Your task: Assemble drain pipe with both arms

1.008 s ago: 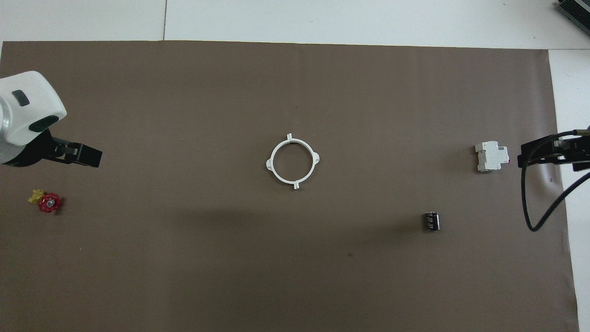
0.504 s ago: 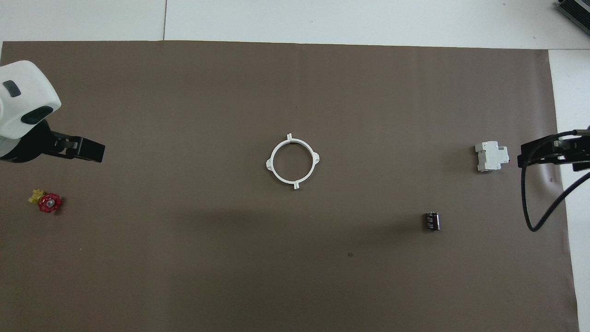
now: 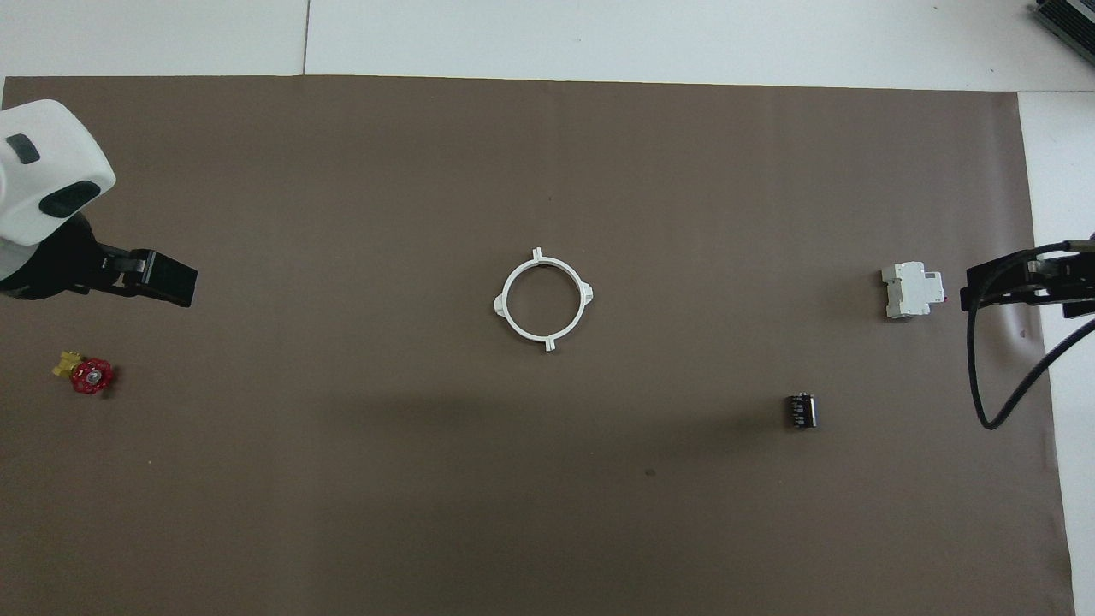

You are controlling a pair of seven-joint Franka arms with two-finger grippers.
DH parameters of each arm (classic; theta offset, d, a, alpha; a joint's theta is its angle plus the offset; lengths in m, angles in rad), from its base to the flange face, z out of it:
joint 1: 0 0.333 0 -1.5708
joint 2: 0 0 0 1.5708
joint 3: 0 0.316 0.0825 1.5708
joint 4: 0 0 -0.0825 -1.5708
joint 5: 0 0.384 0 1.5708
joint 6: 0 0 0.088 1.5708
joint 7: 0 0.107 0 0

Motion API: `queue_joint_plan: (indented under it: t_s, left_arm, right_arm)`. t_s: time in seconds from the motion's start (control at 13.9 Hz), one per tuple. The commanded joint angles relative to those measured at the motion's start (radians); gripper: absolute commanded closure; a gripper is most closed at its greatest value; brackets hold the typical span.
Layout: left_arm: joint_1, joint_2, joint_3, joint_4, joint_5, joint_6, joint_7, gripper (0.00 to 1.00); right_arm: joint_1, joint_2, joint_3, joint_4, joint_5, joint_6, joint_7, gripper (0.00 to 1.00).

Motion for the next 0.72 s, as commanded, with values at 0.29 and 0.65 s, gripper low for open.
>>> queue_joint_plan:
  t_s: [0.29,0.65]
  left_arm:
    - [-0.002,-0.014,-0.011,0.013,-0.017,-0.051,-0.024,0.00]
    - [0.005,-0.015,-0.010,0.006,-0.017,-0.046,-0.030,0.00]
  right_arm:
    - [-0.007,-0.011,0.003,-0.017,0.006,0.009,-0.022,0.00]
    - [-0.007,-0.011,0.003,-0.016,0.006,0.009,-0.022,0.00]
